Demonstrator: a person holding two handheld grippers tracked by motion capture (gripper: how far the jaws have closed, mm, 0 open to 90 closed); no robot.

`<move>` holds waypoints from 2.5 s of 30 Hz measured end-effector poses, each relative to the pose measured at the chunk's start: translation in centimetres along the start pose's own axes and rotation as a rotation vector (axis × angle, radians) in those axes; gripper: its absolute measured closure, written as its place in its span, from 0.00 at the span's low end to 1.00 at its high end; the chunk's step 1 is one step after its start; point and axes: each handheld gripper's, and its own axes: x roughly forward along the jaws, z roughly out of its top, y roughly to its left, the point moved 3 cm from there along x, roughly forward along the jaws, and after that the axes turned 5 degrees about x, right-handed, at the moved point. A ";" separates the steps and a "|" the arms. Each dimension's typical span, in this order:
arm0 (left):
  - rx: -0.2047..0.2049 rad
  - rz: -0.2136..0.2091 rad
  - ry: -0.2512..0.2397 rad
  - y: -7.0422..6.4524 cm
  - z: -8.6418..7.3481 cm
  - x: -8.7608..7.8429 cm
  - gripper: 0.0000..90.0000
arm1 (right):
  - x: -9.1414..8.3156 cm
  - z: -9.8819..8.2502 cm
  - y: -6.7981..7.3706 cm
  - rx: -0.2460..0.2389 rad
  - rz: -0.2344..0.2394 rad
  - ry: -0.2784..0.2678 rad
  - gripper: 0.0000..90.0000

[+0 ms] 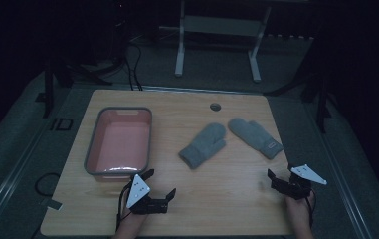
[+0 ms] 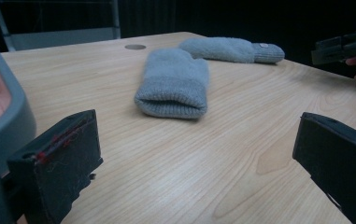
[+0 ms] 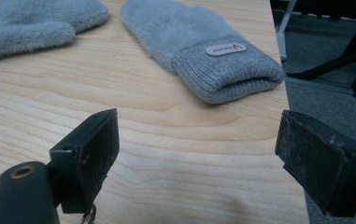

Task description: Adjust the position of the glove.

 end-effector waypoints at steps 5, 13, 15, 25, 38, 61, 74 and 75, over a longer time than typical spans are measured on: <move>0.004 -0.009 0.004 -0.1 0.0 0.1 0.01 | 0.2 0.1 0.3 -0.015 0.023 0.029 0.15; -0.012 -0.008 -0.009 0.2 0.2 -0.1 0.01 | -0.3 1.2 1.0 0.000 0.047 0.061 0.18; -0.017 -0.014 -0.012 0.1 0.2 -0.1 0.01 | -0.3 1.6 1.0 0.007 0.064 0.070 0.18; -0.030 -0.031 -0.015 -0.1 0.3 -0.1 0.01 | -0.5 4.7 1.4 0.023 0.138 0.127 0.16; -0.037 -0.032 -0.008 0.1 0.4 -0.2 0.01 | 1.1 9.2 3.6 -0.055 0.175 0.105 0.16; -0.022 -0.050 0.009 0.1 0.5 -0.2 0.01 | 7.4 14.3 9.6 -0.170 0.309 0.136 0.15; -0.022 -0.076 0.014 0.1 0.5 -0.1 0.01 | 13.2 12.9 12.5 -0.220 0.414 0.250 0.16; -0.023 -0.076 0.014 0.1 0.5 -0.1 0.01 | 13.6 12.7 12.8 -0.226 0.419 0.261 0.17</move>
